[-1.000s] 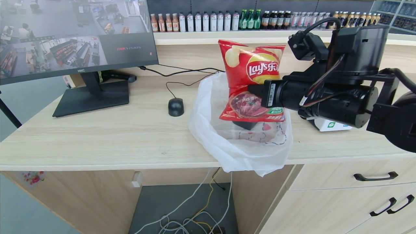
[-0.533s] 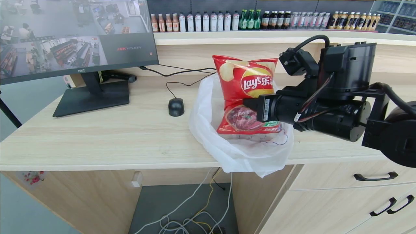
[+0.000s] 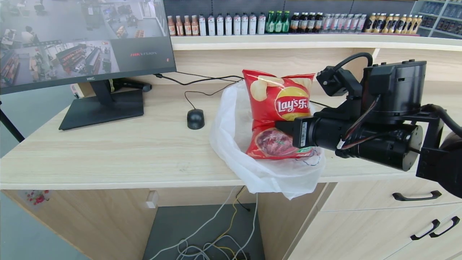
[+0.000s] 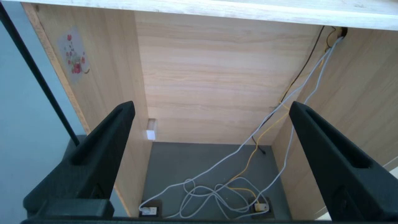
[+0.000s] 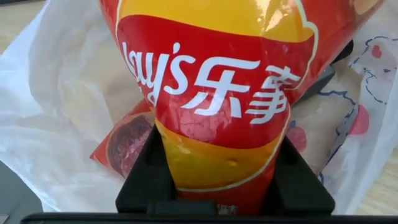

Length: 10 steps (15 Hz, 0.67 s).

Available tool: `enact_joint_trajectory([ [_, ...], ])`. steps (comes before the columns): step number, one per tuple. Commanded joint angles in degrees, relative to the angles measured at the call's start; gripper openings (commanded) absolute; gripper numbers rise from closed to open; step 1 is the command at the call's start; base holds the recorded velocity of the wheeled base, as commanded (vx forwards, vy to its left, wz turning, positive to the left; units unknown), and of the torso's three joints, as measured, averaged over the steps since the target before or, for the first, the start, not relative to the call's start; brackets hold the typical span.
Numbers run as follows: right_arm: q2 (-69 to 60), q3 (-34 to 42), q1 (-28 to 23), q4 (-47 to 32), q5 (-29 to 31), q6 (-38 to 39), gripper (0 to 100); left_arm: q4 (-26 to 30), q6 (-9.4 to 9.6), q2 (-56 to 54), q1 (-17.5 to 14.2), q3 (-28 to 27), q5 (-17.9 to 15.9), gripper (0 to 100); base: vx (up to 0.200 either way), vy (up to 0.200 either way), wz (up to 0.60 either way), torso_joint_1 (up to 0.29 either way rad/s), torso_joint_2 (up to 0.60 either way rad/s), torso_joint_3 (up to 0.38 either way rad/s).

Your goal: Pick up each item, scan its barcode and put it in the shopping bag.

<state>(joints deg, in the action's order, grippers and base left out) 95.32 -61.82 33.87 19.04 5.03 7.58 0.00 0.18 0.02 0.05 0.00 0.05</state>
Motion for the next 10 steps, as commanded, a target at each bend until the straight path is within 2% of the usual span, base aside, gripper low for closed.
enact_joint_trajectory([
  [1, 1.2, -0.1, 0.1, -0.1, -0.2, -0.1, 0, 0.0, -0.01, 0.0, 0.0, 0.0, 0.0, 100, 0.000, 0.000, 0.00, 0.000, 0.00, 0.000],
  [10, 3.6, -2.4, 0.0, -0.1, -1.1, -0.1, 0, 0.0, -0.01, 0.0, 0.0, 0.0, 0.0, 100, 0.000, 0.000, 0.00, 0.000, 0.00, 0.000],
])
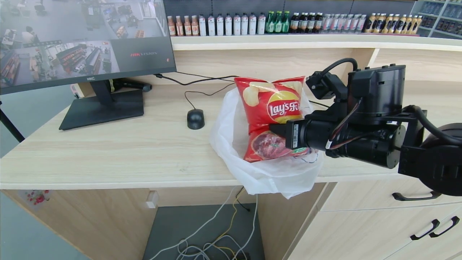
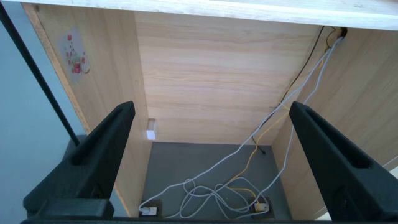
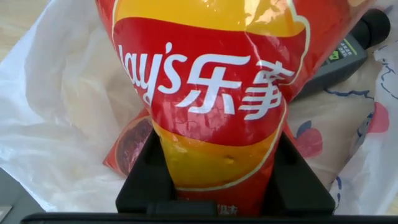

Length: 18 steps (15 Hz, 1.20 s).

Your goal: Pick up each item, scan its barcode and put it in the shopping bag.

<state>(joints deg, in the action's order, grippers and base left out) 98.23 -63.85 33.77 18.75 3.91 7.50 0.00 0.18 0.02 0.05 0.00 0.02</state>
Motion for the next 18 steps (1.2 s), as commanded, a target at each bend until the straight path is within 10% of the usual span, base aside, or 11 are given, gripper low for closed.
enact_joint_trajectory([
  [1, 0.6, -0.3, 0.1, 0.1, 0.0, 0.1, 0, 0.0, -0.01, 0.0, 0.0, 0.0, 0.0, 100, 0.000, 0.000, 0.00, 0.000, 0.00, 0.000],
  [6, 0.1, 0.2, 0.1, 0.2, 0.0, 0.2, 0, 0.0, -0.01, 0.0, 0.0, 0.0, 0.0, 100, 0.000, 0.000, 0.00, 0.000, 0.00, 0.000],
  [7, 0.0, 0.2, 0.1, 0.3, 0.0, 0.2, 100, 0.0, -0.01, 0.0, 0.0, 0.0, 0.1, 100, 0.000, 0.000, 0.00, 0.000, 0.00, 0.000],
  [18, -17.6, 9.6, 0.2, 0.3, 0.4, -1.0, 100, 0.0, -0.01, 0.0, 0.0, 0.0, 0.1, 100, 0.000, 0.000, 0.00, 0.000, 0.00, 0.000],
])
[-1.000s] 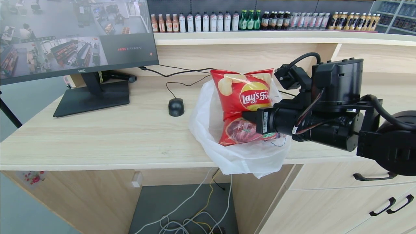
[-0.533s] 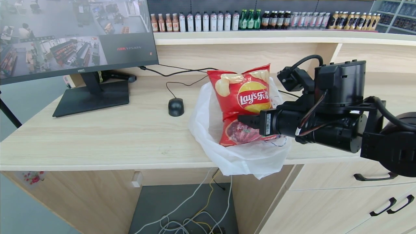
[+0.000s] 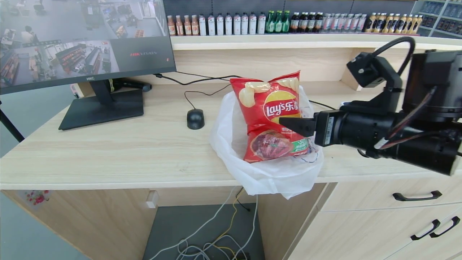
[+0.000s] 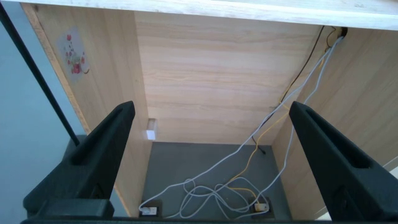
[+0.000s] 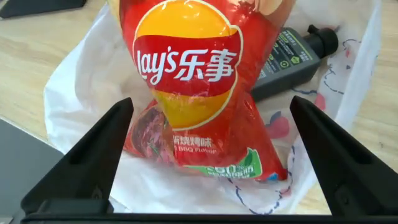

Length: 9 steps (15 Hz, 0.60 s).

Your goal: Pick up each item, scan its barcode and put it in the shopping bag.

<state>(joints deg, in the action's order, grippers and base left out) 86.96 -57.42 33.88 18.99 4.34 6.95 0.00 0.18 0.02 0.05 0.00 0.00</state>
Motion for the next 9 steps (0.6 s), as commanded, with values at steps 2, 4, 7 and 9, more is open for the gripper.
enact_joint_trajectory([
  [2, -15.7, 11.2, 0.0, 0.1, -0.1, -2.6, 100, 0.0, -0.01, 0.0, 0.0, 0.0, 0.0, 100, 0.000, 0.000, 0.00, 0.000, 0.00, 0.000],
  [4, -20.8, 15.1, 0.0, 0.1, -0.3, -3.8, 100, 0.0, -0.01, 0.0, 0.0, 0.0, 0.0, 100, 0.000, 0.000, 0.00, 0.000, 0.00, 0.000],
  [7, -38.8, 21.9, 0.1, 0.1, -0.3, -4.2, 100, 0.0, -0.01, 0.0, 0.0, 0.0, 0.1, 100, 0.000, 0.000, 0.00, 0.000, 0.00, 0.000],
  [9, -50.0, 28.9, 0.1, -0.3, -0.3, -4.3, 100, 0.0, -0.01, 0.0, 0.0, 0.0, 0.1, 100, 0.000, 0.000, 0.00, 0.000, 0.00, 0.000],
])
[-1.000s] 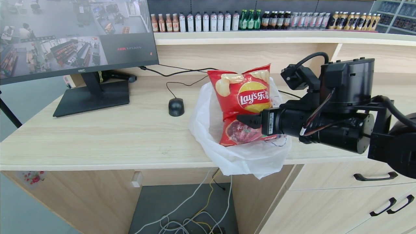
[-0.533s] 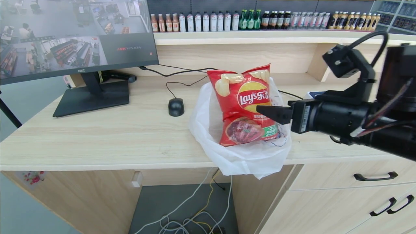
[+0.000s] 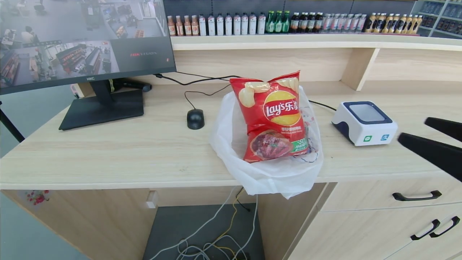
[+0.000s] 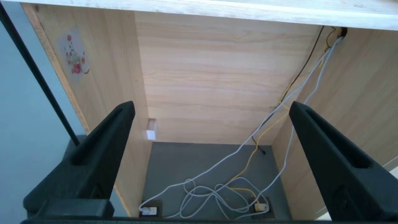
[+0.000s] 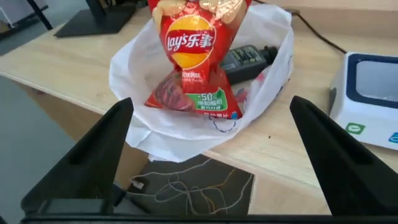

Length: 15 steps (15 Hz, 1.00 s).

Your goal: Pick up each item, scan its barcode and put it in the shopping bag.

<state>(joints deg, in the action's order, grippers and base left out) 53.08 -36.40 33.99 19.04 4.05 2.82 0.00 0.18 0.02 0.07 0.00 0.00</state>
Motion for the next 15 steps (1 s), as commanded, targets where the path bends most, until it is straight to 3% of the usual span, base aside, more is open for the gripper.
enact_joint_trajectory([
  [1, -21.5, 12.9, 0.4, -0.1, -0.3, -0.2, 100, 0.0, -0.01, 0.0, -0.1, 0.0, 0.1, 100, 0.000, 0.000, 0.00, 0.000, 0.00, 0.000],
  [7, -40.7, 35.0, 1.4, -0.5, -8.5, -2.7, 100, 0.0, -0.01, 0.0, 0.0, 0.0, 0.1, 100, 0.000, 0.000, 0.00, 0.000, 0.00, 0.000],
  [8, -42.0, 36.2, 1.4, -0.9, -8.8, -3.1, 100, 0.0, -0.01, 0.0, 0.0, 0.0, 0.1, 100, 0.000, 0.000, 0.00, 0.000, 0.00, 0.000],
  [12, -53.1, 34.6, 1.1, -19.7, -8.5, -4.4, 100, 0.0, -0.01, 0.0, -0.1, 0.0, 0.0, 100, 0.000, 0.000, 0.00, 0.000, 0.00, 0.000],
  [15, -53.1, 34.5, -1.6, -19.7, -8.5, -4.3, 100, 0.0, -0.01, 0.0, 0.0, 0.0, 0.1, 100, 0.000, 0.000, 0.00, 0.000, 0.00, 0.000],
])
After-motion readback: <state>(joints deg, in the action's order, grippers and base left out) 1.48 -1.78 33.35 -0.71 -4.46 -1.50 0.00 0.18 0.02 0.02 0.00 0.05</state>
